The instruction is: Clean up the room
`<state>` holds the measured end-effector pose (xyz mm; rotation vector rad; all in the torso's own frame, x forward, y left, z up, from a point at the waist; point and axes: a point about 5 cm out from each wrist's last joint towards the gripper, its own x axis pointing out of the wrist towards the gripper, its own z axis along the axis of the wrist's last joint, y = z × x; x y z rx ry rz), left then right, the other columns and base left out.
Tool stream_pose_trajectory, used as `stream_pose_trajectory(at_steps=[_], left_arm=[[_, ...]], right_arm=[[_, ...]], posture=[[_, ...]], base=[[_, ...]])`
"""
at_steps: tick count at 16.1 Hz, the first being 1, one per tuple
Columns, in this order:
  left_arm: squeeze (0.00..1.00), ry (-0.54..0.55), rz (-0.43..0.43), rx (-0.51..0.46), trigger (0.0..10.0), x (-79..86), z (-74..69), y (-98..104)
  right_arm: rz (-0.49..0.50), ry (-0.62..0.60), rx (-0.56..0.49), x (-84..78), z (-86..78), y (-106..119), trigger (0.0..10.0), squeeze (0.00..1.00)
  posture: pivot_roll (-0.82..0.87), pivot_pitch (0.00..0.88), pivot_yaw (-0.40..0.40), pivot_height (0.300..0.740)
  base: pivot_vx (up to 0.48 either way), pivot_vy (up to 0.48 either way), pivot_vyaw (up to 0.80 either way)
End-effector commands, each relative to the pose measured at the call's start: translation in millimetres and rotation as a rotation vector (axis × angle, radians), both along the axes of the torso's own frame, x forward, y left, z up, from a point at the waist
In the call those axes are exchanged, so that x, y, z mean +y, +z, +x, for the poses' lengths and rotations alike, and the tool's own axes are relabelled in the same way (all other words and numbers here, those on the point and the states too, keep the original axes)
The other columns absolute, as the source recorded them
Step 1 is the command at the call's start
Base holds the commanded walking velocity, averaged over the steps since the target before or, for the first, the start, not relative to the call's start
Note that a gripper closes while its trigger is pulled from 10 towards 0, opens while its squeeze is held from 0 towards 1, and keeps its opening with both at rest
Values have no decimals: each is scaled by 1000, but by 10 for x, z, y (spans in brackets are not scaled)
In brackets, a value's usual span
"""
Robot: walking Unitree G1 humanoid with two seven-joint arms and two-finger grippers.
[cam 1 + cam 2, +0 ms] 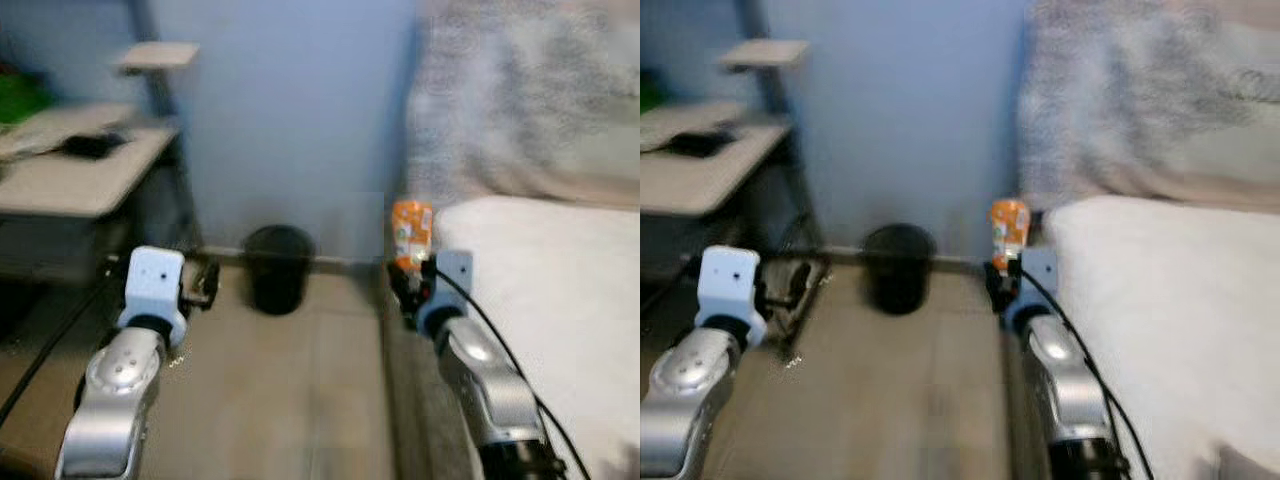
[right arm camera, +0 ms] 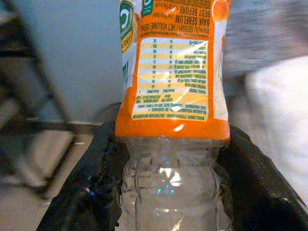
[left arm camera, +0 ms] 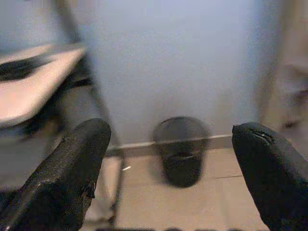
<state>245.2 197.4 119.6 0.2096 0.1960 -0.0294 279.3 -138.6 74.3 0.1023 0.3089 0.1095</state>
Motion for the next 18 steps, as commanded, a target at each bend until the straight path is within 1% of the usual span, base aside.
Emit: stream_pose_trajectory(at_steps=[1,4,5,7,8,9,10,11,13,14,17,18], left_arm=[[0,-6,3,-15,10000,-10,16,45],[0,-7,2,-14,10000,27,33,44],[0,-13,-3,-15,10000,16,36,49],[0,-21,-22,-26,10000,-28,55,88],[0,-27,-26,-17,10000,-66,49,54],[0,-39,-23,-1,10000,-82,31,7],[0,-40,-28,-1,10000,-76,30,6],[0,-23,-39,-3,10000,-62,44,2],[0,-29,-37,4,10000,-80,39,-6],[0,-33,-26,8,10000,-81,24,-16],[0,-25,-3,7,10000,-23,22,-13],[0,-31,2,5,10000,-22,27,1]], right_arm=[[-1,-9,-8,-26,-6,7,10000,0],[-4,-18,-4,-18,11,-9,10000,0],[-10,-21,-2,-17,-3,-11,10000,0],[14,-20,-15,-24,-16,40,10000,0],[10,-23,-8,-51,-10,-3,10000,0],[-13,-50,28,-82,-8,-87,10000,0],[-31,-60,39,-81,-7,-98,10000,0],[-6,-38,23,-43,1,-51,10000,0],[-39,23,11,-18,24,-45,10000,0],[-37,40,14,-4,30,-47,10000,0],[-55,49,26,55,48,-64,10000,0],[-33,29,30,30,48,-66,10000,0]], posture=[[256,0,-40,740],[235,0,-25,740],[231,0,-23,740],[238,0,-15,740],[250,0,-10,740],[233,0,-13,740],[227,0,-13,740],[231,0,-11,740],[241,0,-15,740],[243,0,-19,740],[245,0,-27,740],[242,0,-21,740]], base=[[300,0,0],[320,0,0],[349,0,0],[368,0,0],[368,0,0],[368,0,0],[371,0,0],[368,0,0],[373,0,0],[371,0,0],[379,0,800],[386,0,0]])
